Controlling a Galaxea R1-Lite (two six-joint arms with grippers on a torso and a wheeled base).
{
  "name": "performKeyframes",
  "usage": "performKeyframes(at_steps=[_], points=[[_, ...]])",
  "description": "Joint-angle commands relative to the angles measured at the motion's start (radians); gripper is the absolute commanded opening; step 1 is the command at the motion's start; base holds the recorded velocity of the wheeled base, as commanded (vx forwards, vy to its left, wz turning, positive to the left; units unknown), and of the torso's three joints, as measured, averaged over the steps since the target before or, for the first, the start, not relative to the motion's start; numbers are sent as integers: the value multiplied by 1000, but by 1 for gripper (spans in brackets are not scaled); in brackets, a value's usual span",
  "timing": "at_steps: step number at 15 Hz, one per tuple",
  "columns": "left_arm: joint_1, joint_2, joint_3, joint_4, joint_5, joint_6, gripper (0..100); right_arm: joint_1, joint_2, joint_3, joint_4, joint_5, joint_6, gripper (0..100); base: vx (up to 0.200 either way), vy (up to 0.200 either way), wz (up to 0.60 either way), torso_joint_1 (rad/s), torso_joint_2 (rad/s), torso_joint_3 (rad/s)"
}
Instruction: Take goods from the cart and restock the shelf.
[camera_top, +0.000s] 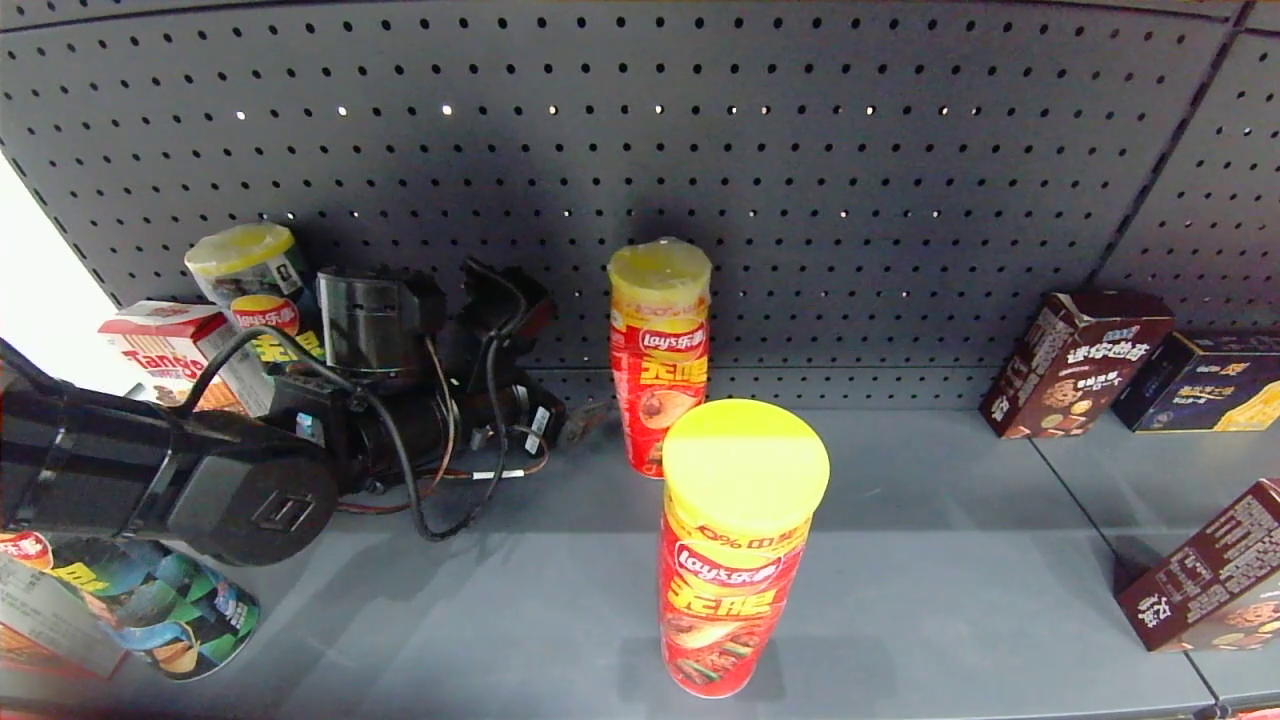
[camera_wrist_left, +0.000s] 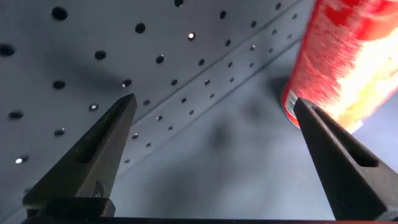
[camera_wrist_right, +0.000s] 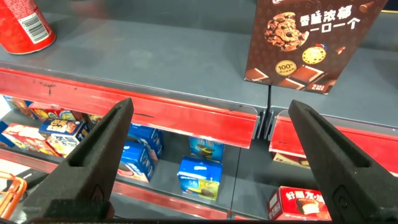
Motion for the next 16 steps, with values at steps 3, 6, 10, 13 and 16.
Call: performKeyframes(at_steps=[3, 6, 10, 13, 16], points=[[-18, 56, -44, 1, -1, 0, 100, 0, 1, 0, 0, 0, 0, 100, 0, 0, 0, 0, 0, 0], [-28, 70, -61, 4, 1, -1, 100, 0, 1, 0, 0, 0, 0, 100, 0, 0, 0, 0, 0, 0], [-31, 67, -58, 3, 2, 0, 100, 0, 1, 0, 0, 0, 0, 100, 0, 0, 0, 0, 0, 0], [-33, -22, -9, 7, 2, -1, 100, 0, 1, 0, 0, 0, 0, 100, 0, 0, 0, 0, 0, 0], [-50, -154, 63, 6, 2, -21, 100, 0, 1, 0, 0, 0, 0, 100, 0, 0, 0, 0, 0, 0]])
